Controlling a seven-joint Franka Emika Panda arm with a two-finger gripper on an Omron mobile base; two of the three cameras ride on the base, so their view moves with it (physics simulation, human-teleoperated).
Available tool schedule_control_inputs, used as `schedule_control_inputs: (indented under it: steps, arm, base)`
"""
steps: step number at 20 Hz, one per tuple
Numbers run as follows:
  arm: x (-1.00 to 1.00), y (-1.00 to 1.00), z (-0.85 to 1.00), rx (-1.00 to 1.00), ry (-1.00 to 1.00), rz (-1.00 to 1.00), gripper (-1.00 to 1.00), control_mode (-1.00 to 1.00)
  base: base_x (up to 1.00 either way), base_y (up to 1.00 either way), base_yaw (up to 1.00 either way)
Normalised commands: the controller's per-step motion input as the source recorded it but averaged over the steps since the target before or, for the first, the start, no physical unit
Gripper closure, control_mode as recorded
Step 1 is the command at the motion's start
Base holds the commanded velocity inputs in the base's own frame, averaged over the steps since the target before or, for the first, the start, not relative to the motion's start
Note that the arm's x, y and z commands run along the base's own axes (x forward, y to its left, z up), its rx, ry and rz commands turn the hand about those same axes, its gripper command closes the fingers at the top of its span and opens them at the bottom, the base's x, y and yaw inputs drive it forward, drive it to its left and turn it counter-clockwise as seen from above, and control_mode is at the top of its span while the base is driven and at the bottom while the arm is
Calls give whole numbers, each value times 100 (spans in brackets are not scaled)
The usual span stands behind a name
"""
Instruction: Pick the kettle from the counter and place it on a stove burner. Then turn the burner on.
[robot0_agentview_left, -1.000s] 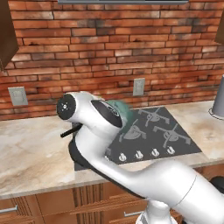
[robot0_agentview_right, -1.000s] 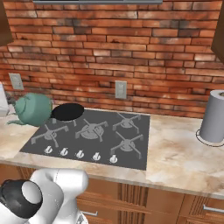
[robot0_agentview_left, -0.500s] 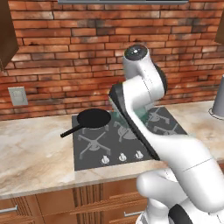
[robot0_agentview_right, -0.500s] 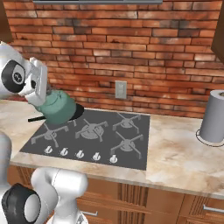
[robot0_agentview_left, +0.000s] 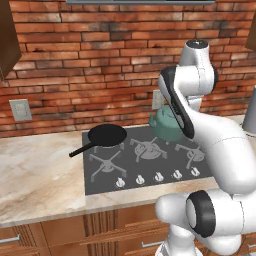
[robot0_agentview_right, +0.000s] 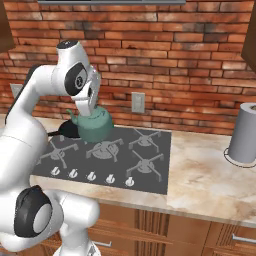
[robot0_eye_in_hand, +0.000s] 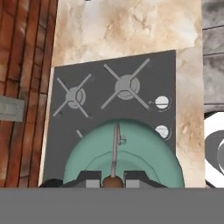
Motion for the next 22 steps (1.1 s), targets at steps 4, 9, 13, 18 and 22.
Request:
schedule_control_inputs:
  steps: [4,9,13,18,22]
  arm:
    - [4,-35,-49,-3,0,0,100,-100]
    - [10,-10,-7,-1,1,0,100,-100]
    - [27,-69,-16,0,4,4,100,-100]
    - [42,-97,-5,0,7,2,100,-100]
    - [50,-100,-9,0,14,0,100,-100]
  base:
    - [0,0,0]
    - [0,0,0]
    - [0,0,0]
    - [0,0,0]
    - [0,0,0]
